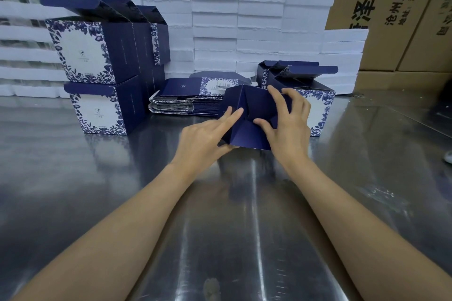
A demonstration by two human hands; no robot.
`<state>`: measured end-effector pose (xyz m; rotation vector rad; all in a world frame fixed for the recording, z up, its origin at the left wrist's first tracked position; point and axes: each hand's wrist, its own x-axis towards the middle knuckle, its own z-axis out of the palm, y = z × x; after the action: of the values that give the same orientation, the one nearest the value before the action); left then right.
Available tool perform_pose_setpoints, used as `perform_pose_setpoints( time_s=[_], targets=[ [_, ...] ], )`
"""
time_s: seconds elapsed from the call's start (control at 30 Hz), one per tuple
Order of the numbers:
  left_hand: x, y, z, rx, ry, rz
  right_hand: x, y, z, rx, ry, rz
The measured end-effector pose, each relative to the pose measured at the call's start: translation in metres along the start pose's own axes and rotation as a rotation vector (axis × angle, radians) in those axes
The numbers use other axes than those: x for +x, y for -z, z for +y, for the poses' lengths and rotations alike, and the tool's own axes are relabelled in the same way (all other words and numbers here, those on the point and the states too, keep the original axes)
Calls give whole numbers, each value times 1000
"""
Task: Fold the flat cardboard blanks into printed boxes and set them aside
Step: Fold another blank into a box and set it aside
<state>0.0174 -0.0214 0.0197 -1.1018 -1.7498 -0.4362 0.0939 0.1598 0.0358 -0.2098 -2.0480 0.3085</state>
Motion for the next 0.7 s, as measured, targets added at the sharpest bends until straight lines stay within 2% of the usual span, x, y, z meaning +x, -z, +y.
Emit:
perform_pose_setpoints(
  time_s=[0.07,0.13,0.2,0.27,0.4,0.6,0.7],
  targets=[
    [0,1,-2,-20,39,1,0,-1,1,128,-21,56],
    [-2,3,-4,-78,113,-34,2,-1,1,323,-159,95],
    [-1,6,-5,-143,200,-139,2,-2,1,429,-306,55],
    [-3,7,-2,-190,246,-187,0,-2,-1,495,-354,21],
    [-5,7,-3,-243,351,-133,-5,-3,-6,517,-326,45],
    [-8,7,-9,-248,357,110,-6,-3,-19,564,-255,118],
    [-7,8,-13,-234,350,173,-5,-1,-24,695,-145,188]
  ],
)
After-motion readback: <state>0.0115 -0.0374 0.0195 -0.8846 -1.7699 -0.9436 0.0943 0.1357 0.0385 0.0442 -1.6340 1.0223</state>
